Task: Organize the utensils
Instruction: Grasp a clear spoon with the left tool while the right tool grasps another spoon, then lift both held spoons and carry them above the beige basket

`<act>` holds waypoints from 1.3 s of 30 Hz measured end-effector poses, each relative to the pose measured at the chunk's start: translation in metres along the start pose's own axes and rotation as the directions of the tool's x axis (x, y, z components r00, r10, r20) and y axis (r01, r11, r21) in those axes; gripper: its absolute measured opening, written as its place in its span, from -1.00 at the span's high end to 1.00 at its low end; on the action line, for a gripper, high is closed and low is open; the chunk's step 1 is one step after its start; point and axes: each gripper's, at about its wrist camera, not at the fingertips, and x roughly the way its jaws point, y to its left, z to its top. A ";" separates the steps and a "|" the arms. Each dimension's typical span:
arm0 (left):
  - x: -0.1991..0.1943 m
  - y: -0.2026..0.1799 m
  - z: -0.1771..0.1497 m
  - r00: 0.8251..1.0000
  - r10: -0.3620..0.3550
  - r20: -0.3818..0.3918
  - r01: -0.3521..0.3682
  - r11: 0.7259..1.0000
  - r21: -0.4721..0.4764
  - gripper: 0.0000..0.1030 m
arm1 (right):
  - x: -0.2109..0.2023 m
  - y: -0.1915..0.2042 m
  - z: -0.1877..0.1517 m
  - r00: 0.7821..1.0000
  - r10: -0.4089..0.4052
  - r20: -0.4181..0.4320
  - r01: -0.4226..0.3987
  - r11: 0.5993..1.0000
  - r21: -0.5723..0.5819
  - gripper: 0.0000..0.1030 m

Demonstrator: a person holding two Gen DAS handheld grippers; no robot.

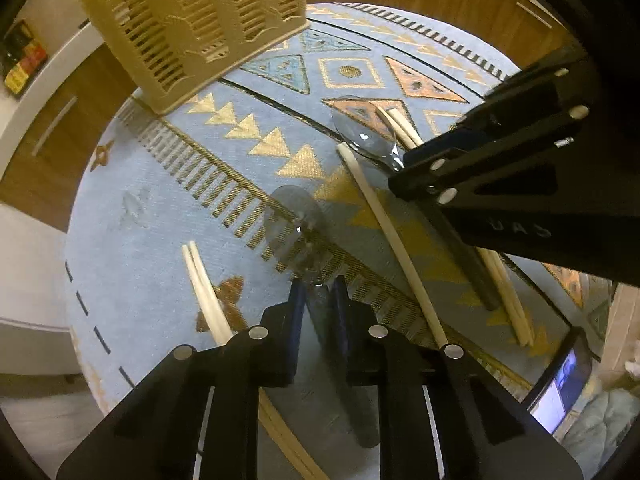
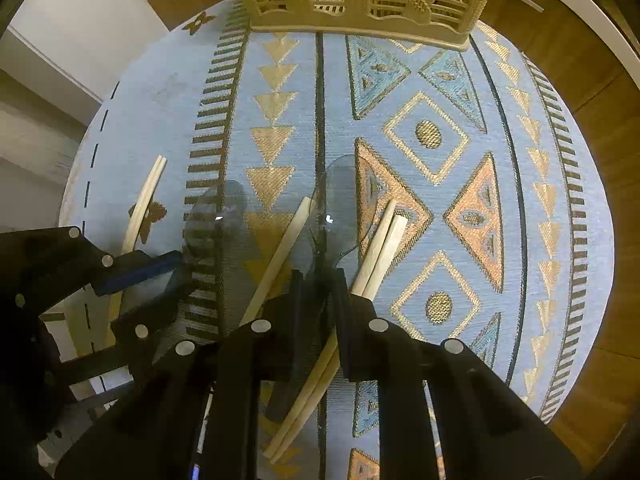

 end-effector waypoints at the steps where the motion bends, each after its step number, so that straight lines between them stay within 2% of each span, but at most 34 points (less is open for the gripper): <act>1: 0.000 0.000 -0.001 1.000 0.001 0.002 -0.001 1.000 -0.004 0.76 | 0.000 0.000 -0.001 1.000 0.005 0.001 -0.005 1.000 0.000 0.78; 8: -0.005 0.017 -0.010 0.999 -0.042 0.024 0.044 0.995 -0.087 0.79 | -0.007 -0.017 -0.022 1.000 0.030 -0.008 -0.030 1.000 0.008 0.79; 13: -0.003 0.016 -0.007 0.999 -0.042 0.005 0.042 0.996 -0.076 0.72 | -0.008 -0.028 -0.023 0.999 0.045 -0.011 -0.045 0.999 0.011 0.79; 17: 0.003 0.005 0.005 1.000 0.007 -0.009 -0.007 1.000 -0.013 0.70 | -0.009 -0.034 -0.023 0.997 0.072 -0.006 -0.072 0.997 0.020 0.82; 18: 0.003 0.003 0.006 1.000 0.015 -0.012 -0.015 1.000 -0.004 0.70 | -0.007 -0.036 -0.019 0.997 0.082 -0.003 -0.082 0.996 0.023 0.85; 19: 0.003 0.002 0.006 1.000 0.019 -0.013 -0.019 1.000 0.000 0.79 | -0.009 -0.042 -0.021 0.995 0.097 0.004 -0.097 0.995 0.026 0.86; 23: 0.003 0.002 0.008 1.000 0.016 0.000 -0.016 1.000 -0.025 0.80 | -0.014 -0.055 -0.029 0.987 0.154 0.034 -0.155 0.987 0.040 0.93; 25: 0.001 0.007 0.006 1.000 -0.011 0.026 0.013 0.998 -0.063 0.80 | -0.016 -0.061 -0.032 0.984 0.171 0.049 -0.173 0.984 0.044 0.93; 29: -0.013 0.022 0.005 0.988 -0.085 0.128 0.105 0.982 -0.157 0.80 | -0.023 -0.069 -0.040 0.972 0.219 0.090 -0.224 0.973 0.053 0.95; 32: -0.027 0.032 0.005 0.973 -0.107 0.203 0.148 0.969 -0.198 0.80 | -0.028 -0.071 -0.045 0.959 0.256 0.124 -0.264 0.963 0.054 0.96; 39: -0.049 0.041 0.005 0.941 -0.114 0.318 0.199 0.948 -0.248 0.80 | -0.047 -0.072 -0.047 0.933 0.294 0.206 -0.304 0.952 0.020 0.97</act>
